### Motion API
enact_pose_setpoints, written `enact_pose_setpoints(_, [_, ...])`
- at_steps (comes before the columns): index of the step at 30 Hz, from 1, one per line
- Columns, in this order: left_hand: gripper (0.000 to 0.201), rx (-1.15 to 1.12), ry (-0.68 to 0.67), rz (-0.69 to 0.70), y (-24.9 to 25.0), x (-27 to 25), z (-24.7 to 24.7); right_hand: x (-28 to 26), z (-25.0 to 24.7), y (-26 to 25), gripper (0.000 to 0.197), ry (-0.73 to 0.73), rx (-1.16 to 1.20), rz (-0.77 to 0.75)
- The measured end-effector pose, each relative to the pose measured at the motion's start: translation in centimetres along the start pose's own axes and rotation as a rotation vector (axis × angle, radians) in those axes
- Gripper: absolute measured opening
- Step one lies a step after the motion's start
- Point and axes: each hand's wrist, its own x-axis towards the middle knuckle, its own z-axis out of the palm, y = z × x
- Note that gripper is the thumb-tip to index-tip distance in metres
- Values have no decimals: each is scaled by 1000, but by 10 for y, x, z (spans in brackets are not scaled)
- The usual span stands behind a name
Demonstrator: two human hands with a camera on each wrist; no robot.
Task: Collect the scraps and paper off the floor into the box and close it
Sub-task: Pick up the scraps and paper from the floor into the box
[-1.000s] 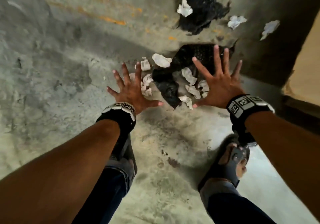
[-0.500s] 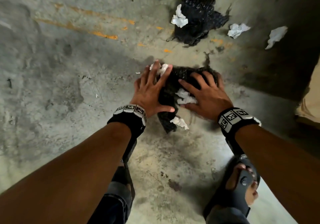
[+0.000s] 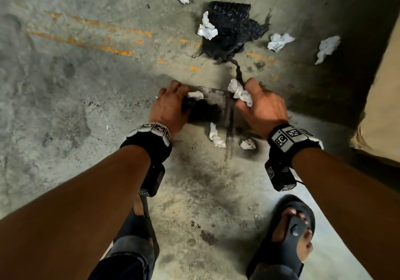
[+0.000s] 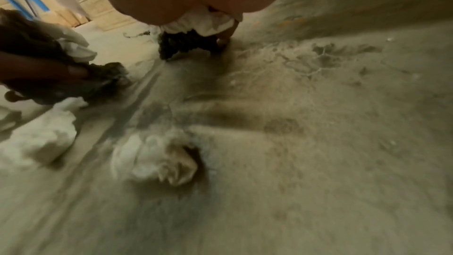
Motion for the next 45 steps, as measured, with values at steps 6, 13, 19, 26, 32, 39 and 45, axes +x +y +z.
enact_pose_setpoints(6, [30,-33,145,2,7,12,-18,11,-10,7,33,161,39,47])
enact_pose_setpoints(13, [57,-317,376,-91,27,54,-43,37,-32,11,48,377,116,182])
enact_pose_setpoints(19, [37,-44,282,-42,55,98,-62,63,-49,18,49,421,119,368])
enact_pose_setpoints(26, [86,57,22,-106,69,128,-48,80,-52,31,58,207,-19,447])
enact_pose_setpoints(32, [105,91,-96,-170,75,141,-22,84,-43,31,36,219,28,438])
enact_pose_setpoints(39, [48,69,29,-124,84,137,-16,71,-51,57,34,545,170,483])
enact_pose_setpoints(45, [50,21,4,-144,82,121,-12,68,-41,82,44,591,108,598])
